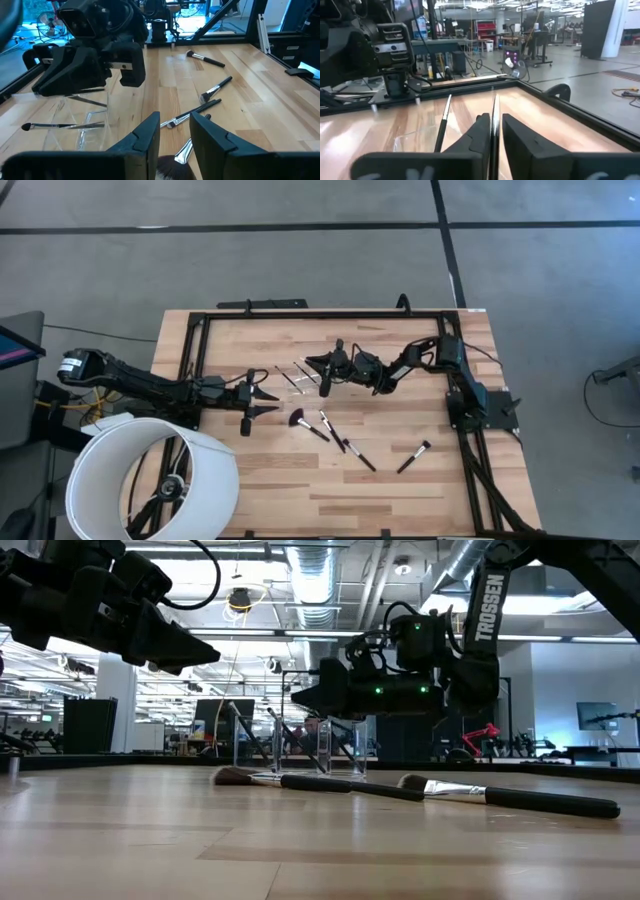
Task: Put items in baskets/containers
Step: Put the black liner brush into the transparent organizer, then put the black blush brush into the transparent organizer
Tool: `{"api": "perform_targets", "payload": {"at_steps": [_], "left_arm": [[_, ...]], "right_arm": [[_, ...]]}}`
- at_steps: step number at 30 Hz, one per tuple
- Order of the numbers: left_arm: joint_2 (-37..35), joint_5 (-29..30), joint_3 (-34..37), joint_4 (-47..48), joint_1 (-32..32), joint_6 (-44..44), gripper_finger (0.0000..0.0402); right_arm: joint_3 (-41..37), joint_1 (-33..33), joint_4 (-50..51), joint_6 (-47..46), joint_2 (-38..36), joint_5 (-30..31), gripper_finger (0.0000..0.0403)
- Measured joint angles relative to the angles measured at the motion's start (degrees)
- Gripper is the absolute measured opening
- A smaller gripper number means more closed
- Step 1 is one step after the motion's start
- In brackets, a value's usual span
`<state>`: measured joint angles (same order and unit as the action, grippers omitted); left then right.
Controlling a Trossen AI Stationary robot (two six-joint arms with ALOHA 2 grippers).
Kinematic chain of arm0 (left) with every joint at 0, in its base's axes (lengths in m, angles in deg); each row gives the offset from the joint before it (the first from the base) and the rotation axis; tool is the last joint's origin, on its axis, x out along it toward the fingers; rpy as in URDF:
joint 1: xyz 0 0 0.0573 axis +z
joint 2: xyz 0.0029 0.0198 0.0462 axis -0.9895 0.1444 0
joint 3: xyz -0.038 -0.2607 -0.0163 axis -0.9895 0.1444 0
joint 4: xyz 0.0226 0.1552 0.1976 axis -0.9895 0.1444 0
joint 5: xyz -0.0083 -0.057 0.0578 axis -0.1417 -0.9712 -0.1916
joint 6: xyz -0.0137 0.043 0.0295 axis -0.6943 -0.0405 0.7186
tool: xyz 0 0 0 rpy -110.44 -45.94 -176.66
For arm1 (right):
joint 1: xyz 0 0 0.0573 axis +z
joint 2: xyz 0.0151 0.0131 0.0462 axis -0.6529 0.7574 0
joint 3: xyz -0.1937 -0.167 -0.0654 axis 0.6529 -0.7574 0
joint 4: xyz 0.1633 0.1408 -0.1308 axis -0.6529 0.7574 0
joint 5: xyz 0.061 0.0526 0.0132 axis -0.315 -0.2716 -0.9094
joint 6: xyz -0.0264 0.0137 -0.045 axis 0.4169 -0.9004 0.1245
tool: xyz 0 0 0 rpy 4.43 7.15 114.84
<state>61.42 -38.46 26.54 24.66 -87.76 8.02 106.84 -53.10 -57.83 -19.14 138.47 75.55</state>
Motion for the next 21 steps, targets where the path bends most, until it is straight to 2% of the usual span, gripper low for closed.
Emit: {"api": "perform_targets", "payload": {"at_steps": [9, 17, 21], "left_arm": [[0.0, 0.0, 0.02, 0.0, 0.0, 0.0, 0.0104], [-0.02, 0.0, 0.02, -0.02, 0.0, 0.0, 0.0104], [-0.02, 0.0, 0.02, -0.02, 0.0, 0.0, 0.0104]], "right_arm": [[0.0, 0.0, 0.27, -0.4, 0.0, 0.0, 0.008], [0.0, -0.02, 1.74, -1.53, -0.24, 0.0, 0.007], [-0.07, -0.01, 1.93, -1.53, -2.72, -0.56, 0.0067]]}}
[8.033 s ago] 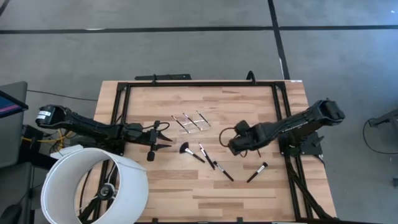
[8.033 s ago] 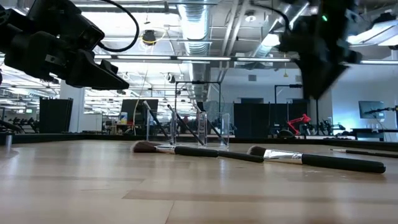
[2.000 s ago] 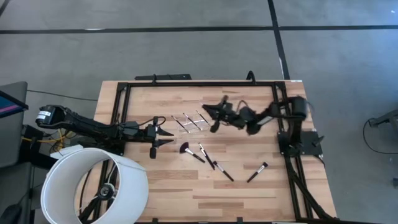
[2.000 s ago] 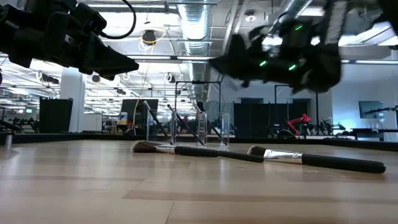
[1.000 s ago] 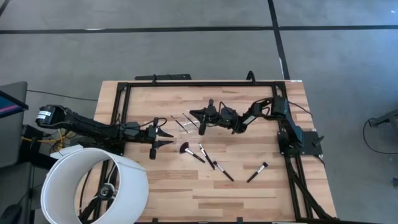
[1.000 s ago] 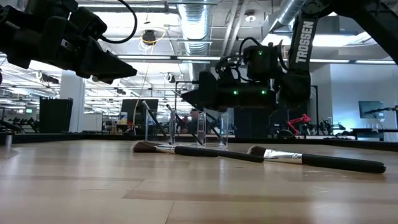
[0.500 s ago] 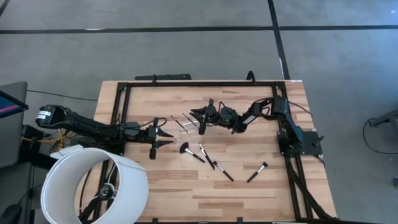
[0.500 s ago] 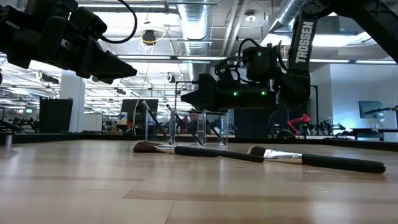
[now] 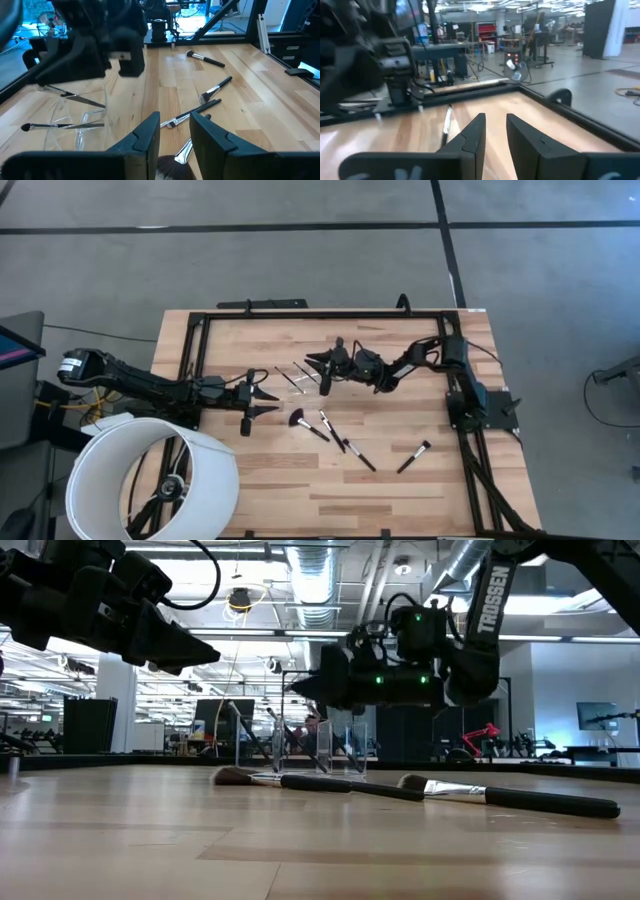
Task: Put items in baskets/containers
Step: Put the black blush brush into the transparent organizer
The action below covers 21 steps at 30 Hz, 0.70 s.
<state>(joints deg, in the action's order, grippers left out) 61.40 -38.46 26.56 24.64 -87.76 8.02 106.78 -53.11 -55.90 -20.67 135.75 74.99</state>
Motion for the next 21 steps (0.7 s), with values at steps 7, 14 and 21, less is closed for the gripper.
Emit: {"api": "perform_targets", "payload": {"at_steps": [7, 14, 21], "left_arm": [[0.0, 0.0, 0.02, -0.01, 0.0, -0.01, 0.0104], [0.0, 0.0, 0.02, -0.01, 0.0, -0.02, 0.0104], [0.0, 0.0, 0.02, -0.02, 0.0, -0.02, 0.0104]], "right_arm": [[0.04, 1.1, 11.85, 0.69, -8.44, -1.57, 0.0067], [0.07, 4.97, 32.07, 2.97, -24.82, -1.12, 0.0067], [0.09, 14.19, 68.37, -10.08, -39.29, -0.86, 0.0077]]}}
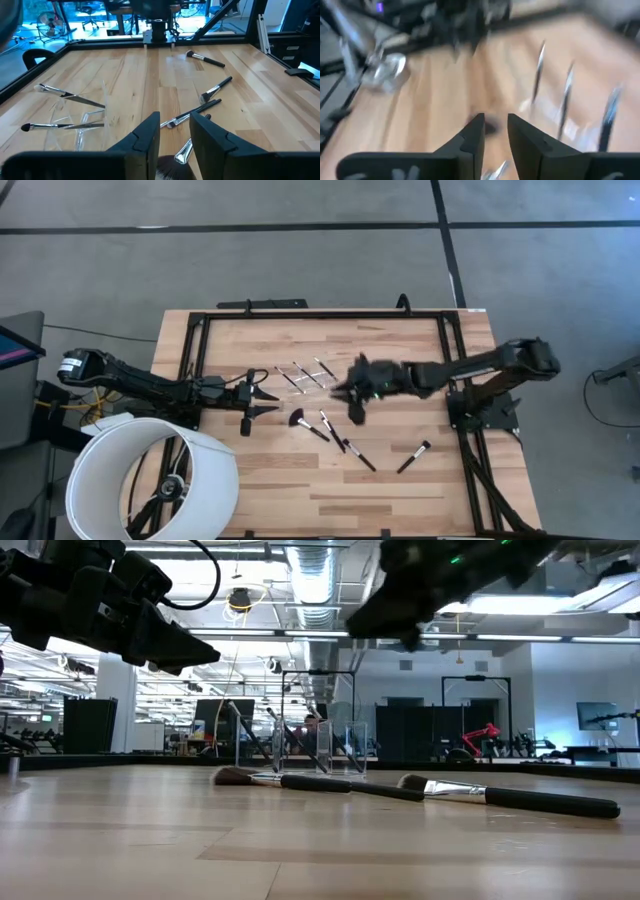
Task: Put items in baskets/containers
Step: Put the black blush brush into the transparent organizer
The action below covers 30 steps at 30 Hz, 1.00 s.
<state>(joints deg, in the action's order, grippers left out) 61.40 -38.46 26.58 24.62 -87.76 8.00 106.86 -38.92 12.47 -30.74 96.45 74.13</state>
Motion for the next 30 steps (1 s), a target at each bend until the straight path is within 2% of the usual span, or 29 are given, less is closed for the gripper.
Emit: {"api": "perform_targets", "payload": {"at_steps": [4, 9, 16, 19, 25, 30], "left_arm": [[0.0, 0.0, 0.0, -0.24, 0.0, 0.0, 0.0104], [0.0, 0.0, 0.0, -0.45, 0.0, 0.0, 0.0104], [-0.02, 0.0, 0.0, -1.28, 0.0, 0.01, 0.0104], [-0.02, 0.0, 0.0, -1.4, 0.0, 0.44, 0.0104], [-0.02, 0.0, 0.0, -2.18, 0.69, 0.66, 0.0104], [-0.02, 0.02, 0.0, -2.25, 1.42, 0.66, 0.0104]], "right_arm": [[-0.01, 7.77, 8.55, -11.3, -0.37, 4.42, 0.0101], [-0.09, 16.56, 12.22, -20.55, 3.52, 11.32, 0.0142], [-0.04, 22.93, 19.79, -36.92, 8.91, 21.72, 0.0182], [-0.04, 23.56, 19.67, -40.74, 12.42, 20.97, 0.0187], [-0.04, 22.76, 15.74, -40.74, 18.63, 18.93, 0.018], [0.02, 20.77, 12.3, -40.87, 20.2, 15.02, 0.0172]]}}
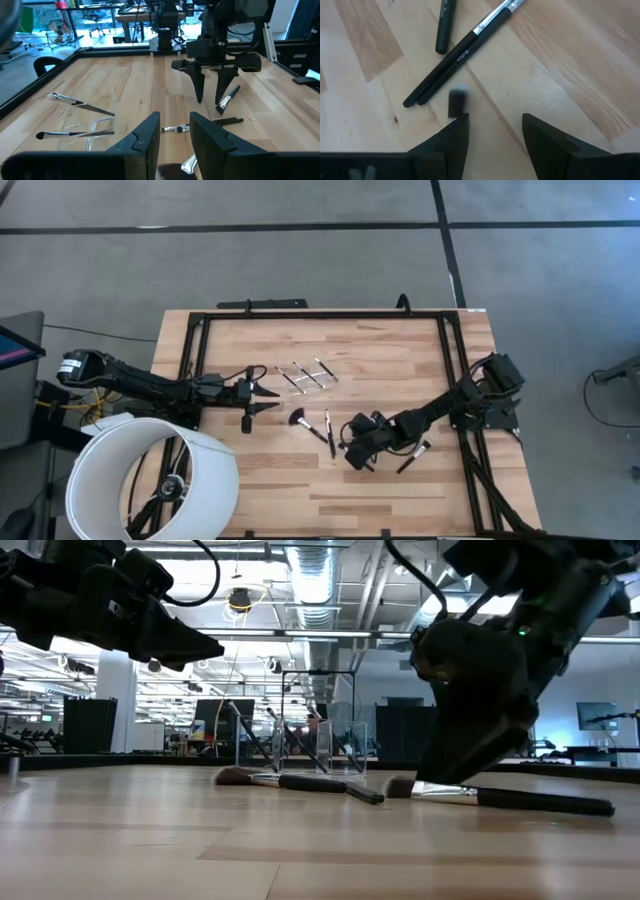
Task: Put items in baskets/containers
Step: Put the black blush brush into the transparent organizer
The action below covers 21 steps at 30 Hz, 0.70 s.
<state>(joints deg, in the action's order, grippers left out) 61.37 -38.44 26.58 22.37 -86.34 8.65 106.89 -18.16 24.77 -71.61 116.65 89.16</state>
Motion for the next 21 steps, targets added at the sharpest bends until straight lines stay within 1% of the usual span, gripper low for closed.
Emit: {"api": "perform_targets", "payload": {"at_steps": [4, 8, 12, 16, 21], "left_arm": [[0.0, -0.02, 0.0, -0.14, 0.0, 0.0, 0.0104], [0.0, -0.02, 0.0, -0.15, -0.02, -0.06, 0.0104], [0.0, -0.02, 0.0, -0.13, -0.02, -0.2, 0.0104], [0.0, -0.02, 0.0, -0.11, -0.02, -0.52, 0.0104], [0.0, -0.02, 0.0, -0.11, -0.02, -0.66, 0.0104]], "right_arm": [[-0.04, -0.95, 0.13, 2.04, -1.12, -1.68, 0.0168], [0.04, -2.06, -0.56, 4.51, -4.72, -2.52, 0.0166], [0.0, -1.97, -0.63, 6.65, -5.36, -3.5, 0.0168], [-0.04, -1.34, -1.28, 5.84, -2.93, -4.44, 0.0169], [-0.02, -0.92, -9.66, 5.87, 2.56, -6.9, 0.0167]]}}
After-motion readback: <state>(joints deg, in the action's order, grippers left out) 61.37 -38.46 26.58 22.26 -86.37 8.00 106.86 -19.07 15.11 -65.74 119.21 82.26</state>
